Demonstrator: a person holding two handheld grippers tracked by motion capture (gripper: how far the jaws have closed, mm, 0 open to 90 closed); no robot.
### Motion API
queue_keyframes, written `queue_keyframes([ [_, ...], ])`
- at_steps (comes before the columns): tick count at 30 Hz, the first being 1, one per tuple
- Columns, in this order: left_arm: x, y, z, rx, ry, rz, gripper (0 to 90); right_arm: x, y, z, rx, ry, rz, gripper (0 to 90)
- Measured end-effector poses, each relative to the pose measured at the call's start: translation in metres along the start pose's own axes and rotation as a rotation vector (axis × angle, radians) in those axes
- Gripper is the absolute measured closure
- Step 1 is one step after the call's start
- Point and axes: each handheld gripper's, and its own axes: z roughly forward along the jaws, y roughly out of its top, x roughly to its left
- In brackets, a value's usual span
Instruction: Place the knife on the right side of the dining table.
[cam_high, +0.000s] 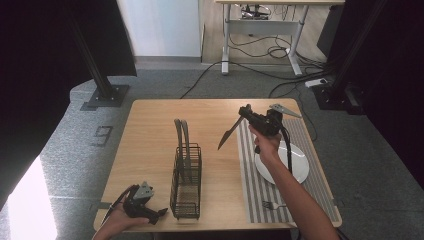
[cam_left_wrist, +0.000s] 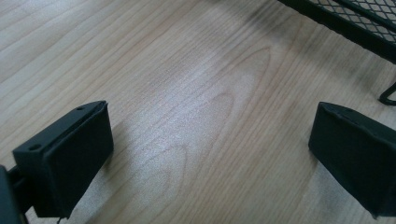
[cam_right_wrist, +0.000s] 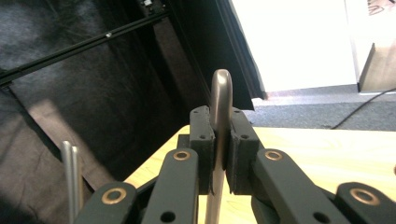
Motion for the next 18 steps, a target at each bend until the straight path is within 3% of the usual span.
queue_keyframes([
  [18,0.0,0.0,0.0,0.001,0.0,0.002,0.0,-0.024,-0.004,-0.003,0.008,-0.078,0.025,82.7],
])
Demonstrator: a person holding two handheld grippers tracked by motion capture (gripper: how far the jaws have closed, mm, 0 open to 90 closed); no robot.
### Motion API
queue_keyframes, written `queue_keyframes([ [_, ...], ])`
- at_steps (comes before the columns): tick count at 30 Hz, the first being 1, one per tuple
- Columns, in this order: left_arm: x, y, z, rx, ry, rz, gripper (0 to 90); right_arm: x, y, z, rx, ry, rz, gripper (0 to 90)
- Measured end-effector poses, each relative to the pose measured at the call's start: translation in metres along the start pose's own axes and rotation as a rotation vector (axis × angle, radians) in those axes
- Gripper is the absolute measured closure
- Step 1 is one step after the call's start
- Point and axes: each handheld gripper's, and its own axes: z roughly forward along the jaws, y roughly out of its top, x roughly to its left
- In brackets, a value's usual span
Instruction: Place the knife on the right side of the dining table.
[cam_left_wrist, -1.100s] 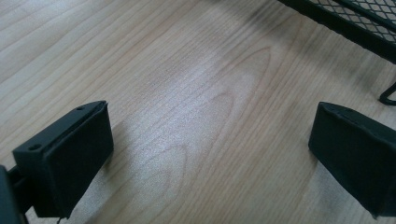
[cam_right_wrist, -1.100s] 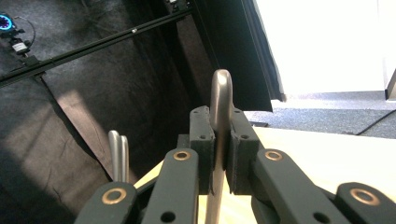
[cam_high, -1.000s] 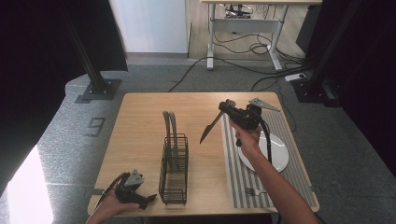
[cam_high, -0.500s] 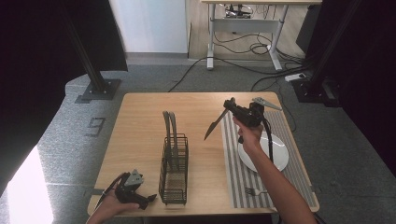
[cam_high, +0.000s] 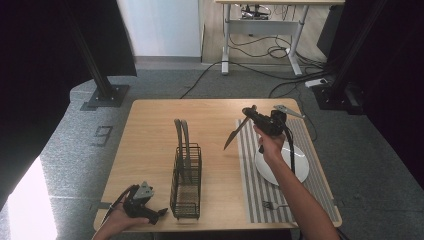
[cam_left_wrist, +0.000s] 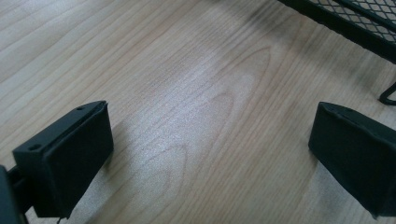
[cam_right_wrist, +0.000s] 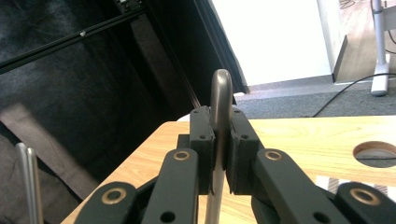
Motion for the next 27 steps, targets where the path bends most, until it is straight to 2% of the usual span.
queue_keyframes([
  [11,0.0,0.0,0.0,0.0,0.0,0.0,0.0,-0.012,0.003,-0.002,-0.017,-0.032,0.011,82.7],
  [19,0.0,0.0,0.0,0.001,-0.001,0.001,0.0,-0.026,0.01,-0.009,-0.048,-0.071,0.031,82.7],
  [27,0.0,0.0,0.0,0.0,-0.002,0.002,0.0,-0.032,0.013,-0.011,-0.059,-0.093,0.024,82.6],
])
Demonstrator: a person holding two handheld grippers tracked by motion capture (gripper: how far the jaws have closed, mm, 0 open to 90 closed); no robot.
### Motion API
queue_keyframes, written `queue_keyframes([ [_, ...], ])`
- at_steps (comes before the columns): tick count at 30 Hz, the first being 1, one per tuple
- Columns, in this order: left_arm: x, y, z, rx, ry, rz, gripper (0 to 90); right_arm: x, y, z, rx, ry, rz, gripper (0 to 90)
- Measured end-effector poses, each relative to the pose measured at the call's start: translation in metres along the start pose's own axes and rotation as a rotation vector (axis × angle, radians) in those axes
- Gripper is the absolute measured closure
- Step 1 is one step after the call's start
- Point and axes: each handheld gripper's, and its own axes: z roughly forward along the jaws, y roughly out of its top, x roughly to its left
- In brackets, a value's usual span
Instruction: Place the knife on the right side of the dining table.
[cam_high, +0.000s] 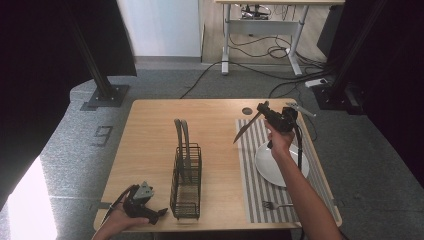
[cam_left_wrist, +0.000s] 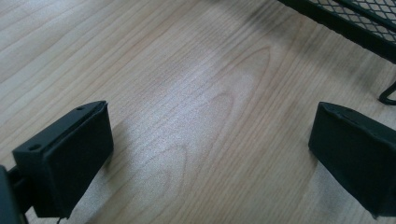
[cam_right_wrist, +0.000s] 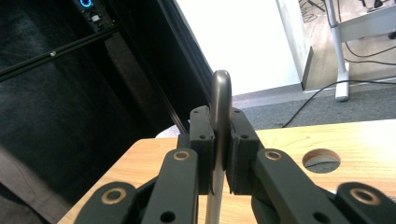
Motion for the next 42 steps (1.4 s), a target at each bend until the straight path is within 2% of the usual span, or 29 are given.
queue_keyframes([
  [9,0.0,0.0,0.0,0.0,0.0,0.0,0.0,-0.017,0.006,0.001,-0.043,-0.048,-0.005,82.7],
  [15,0.0,0.0,0.0,0.0,0.0,0.0,0.0,-0.027,0.005,0.003,-0.038,-0.088,0.004,82.6],
  [22,0.0,0.0,0.0,0.0,0.0,-0.001,0.0,-0.036,0.006,0.004,-0.052,-0.099,0.02,82.6],
  [31,0.0,0.0,0.0,0.0,0.0,-0.001,0.0,-0.049,0.005,0.015,-0.031,-0.129,0.025,82.6],
  [38,0.0,0.0,0.0,0.0,0.0,0.0,0.0,-0.051,0.004,0.023,-0.056,-0.15,0.057,82.6],
  [42,0.0,0.0,0.0,0.0,0.001,0.0,0.0,-0.05,0.003,0.026,-0.062,-0.154,0.041,82.7],
])
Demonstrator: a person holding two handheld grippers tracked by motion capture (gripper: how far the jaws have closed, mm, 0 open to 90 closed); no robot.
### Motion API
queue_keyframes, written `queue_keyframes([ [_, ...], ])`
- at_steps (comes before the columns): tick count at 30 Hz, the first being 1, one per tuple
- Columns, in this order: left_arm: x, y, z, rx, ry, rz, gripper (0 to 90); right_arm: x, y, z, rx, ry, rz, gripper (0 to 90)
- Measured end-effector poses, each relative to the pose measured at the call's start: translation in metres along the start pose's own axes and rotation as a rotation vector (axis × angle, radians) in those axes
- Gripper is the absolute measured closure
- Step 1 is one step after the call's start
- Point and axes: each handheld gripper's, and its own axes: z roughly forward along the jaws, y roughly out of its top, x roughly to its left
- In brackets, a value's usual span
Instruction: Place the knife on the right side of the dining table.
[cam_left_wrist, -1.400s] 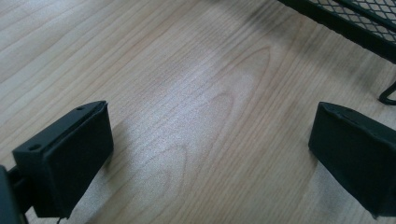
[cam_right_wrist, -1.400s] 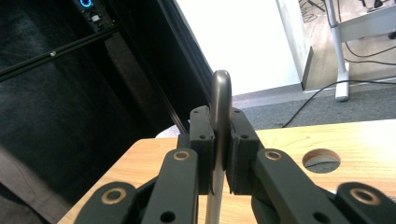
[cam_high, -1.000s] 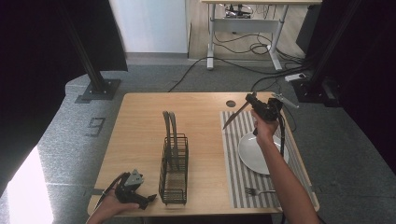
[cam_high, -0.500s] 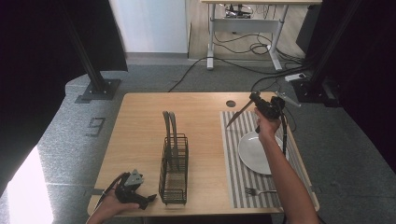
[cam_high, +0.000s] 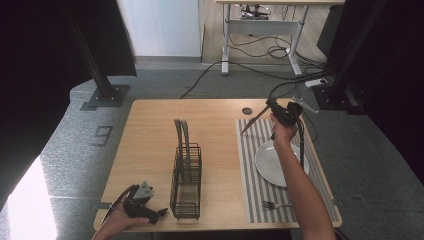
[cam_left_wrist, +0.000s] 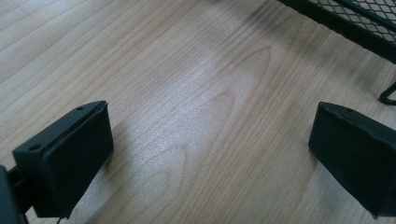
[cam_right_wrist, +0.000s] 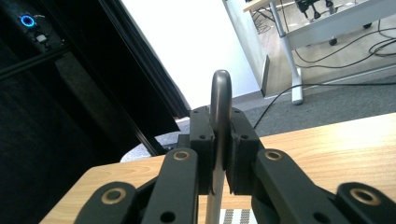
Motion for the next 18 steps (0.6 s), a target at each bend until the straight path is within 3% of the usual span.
queue_keyframes([
  [8,0.0,0.0,0.0,0.0,0.0,0.0,0.0,-0.011,0.001,-0.001,0.027,-0.026,0.019,81.9],
  [18,0.0,0.0,0.0,0.0,0.0,-0.001,0.0,-0.025,-0.001,-0.011,0.054,-0.059,0.006,79.8],
])
